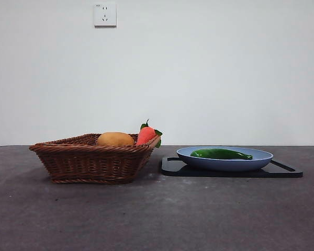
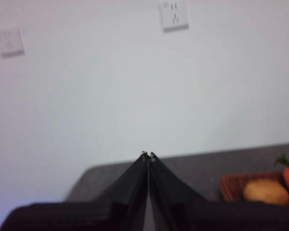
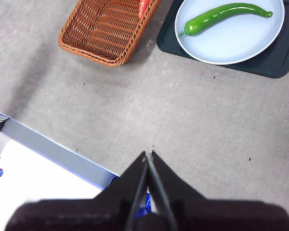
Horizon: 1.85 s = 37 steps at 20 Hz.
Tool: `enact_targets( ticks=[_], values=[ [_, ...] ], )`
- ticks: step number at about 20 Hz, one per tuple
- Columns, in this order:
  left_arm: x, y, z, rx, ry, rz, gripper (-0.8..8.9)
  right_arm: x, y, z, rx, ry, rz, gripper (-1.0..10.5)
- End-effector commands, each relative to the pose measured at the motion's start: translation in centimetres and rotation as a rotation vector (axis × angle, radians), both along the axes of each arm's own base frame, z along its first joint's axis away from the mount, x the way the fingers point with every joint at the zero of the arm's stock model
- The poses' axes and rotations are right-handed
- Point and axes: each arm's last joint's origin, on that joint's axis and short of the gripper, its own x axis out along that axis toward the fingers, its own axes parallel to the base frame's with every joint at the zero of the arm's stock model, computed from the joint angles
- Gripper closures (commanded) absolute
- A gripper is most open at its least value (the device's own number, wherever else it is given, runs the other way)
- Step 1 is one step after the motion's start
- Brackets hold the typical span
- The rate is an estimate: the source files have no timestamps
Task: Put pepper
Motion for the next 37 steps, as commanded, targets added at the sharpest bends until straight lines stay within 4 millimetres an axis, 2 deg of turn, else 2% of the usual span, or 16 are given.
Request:
enact_targets(
  ticks=[1, 4, 7, 14, 20, 37],
  values=[
    [0.2, 0.0, -2.4, -0.044, 0.021, -0.005, 8.05, -0.1, 0.0, 0.3, -0.004, -0.002, 0.007, 9.4],
    [0.5, 0.1, -5.6, -0.09, 0.07, -0.01, 8.05, -0.1, 0.0, 0.3, -0.004, -0.003, 0.007, 9.4],
    [0.9, 0.1, -7.9, -0.124, 0.118, -0.011, 8.05, -0.1, 0.0, 0.3, -0.004, -0.003, 0.007, 9.4],
    [1.2, 0.1, -11.2, -0.168, 0.201, -0.01, 8.05, -0.1, 0.0, 0.3, -0.005, -0.002, 0.007, 9.4],
    [1.0, 0.1, -12.5, -0.195, 0.336, -0.003, 8.06, -0.1, 0.0, 0.3, -0.004, -0.003, 0.007, 9.4],
    [1.0, 0.1, -12.2, -0.191, 0.303, -0.003, 8.06, -0.1, 0.0, 0.3, -0.004, -0.003, 0.007, 9.4]
  ],
)
